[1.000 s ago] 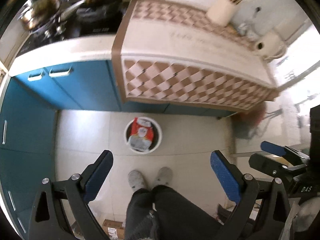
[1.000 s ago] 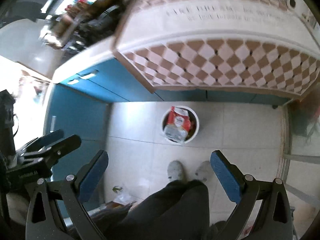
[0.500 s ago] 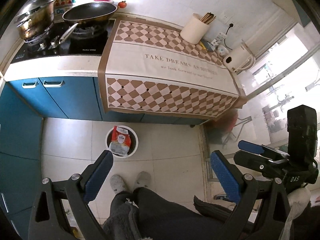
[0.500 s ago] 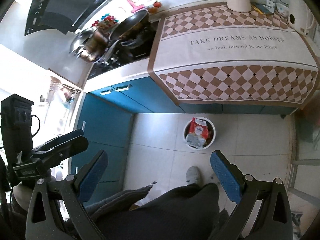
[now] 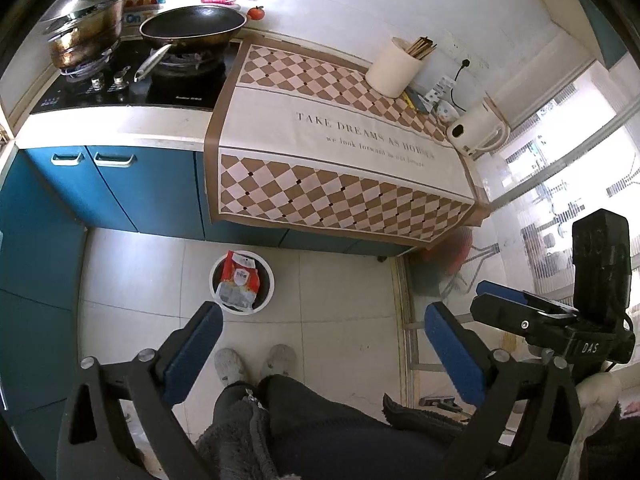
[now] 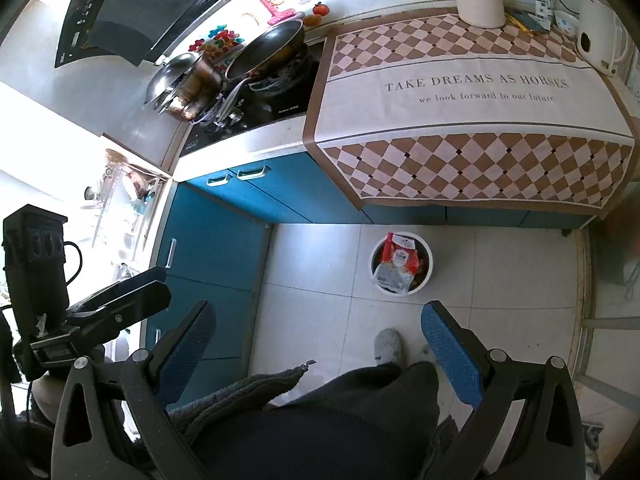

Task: Collect trash

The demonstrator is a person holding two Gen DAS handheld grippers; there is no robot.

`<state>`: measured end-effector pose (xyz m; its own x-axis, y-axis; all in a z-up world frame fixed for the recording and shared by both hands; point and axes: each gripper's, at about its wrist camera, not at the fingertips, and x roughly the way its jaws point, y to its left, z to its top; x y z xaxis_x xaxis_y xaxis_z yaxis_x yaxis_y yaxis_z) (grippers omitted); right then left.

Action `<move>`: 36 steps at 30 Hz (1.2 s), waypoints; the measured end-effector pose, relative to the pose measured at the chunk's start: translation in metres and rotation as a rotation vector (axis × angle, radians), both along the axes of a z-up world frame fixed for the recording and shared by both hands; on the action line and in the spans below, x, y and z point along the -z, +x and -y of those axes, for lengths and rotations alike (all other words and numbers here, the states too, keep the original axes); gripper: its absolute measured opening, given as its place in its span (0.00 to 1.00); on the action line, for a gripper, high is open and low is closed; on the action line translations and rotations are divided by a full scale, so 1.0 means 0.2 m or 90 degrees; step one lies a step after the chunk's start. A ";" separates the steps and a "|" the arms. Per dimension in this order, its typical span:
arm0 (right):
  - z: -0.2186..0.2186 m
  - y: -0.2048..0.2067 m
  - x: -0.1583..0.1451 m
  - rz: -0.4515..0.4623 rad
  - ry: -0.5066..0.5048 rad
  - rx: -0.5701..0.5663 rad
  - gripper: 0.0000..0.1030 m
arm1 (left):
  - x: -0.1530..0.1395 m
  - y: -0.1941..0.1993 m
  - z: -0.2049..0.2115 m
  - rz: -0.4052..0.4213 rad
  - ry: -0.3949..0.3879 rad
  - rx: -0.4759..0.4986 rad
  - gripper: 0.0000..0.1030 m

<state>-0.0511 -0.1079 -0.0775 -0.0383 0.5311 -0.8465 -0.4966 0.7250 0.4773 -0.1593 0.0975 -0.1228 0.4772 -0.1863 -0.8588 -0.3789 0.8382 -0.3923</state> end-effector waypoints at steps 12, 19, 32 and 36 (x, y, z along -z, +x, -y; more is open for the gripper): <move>-0.02 0.00 -0.04 0.003 -0.005 -0.005 1.00 | 0.00 -0.01 -0.01 0.003 0.000 -0.007 1.00; -0.06 0.02 -0.03 0.002 -0.007 -0.017 1.00 | 0.00 -0.02 -0.01 0.002 0.002 -0.011 1.00; -0.07 0.01 0.00 -0.004 -0.008 -0.021 1.00 | -0.01 -0.03 0.04 0.000 0.003 -0.014 1.00; -0.08 0.00 0.00 -0.005 -0.008 -0.024 1.00 | 0.00 -0.03 0.04 -0.001 0.000 -0.014 1.00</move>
<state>-0.0516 -0.0926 -0.0780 -0.0644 0.5191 -0.8523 -0.5194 0.7118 0.4728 -0.1656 0.0887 -0.1227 0.4802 -0.1757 -0.8594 -0.3970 0.8302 -0.3915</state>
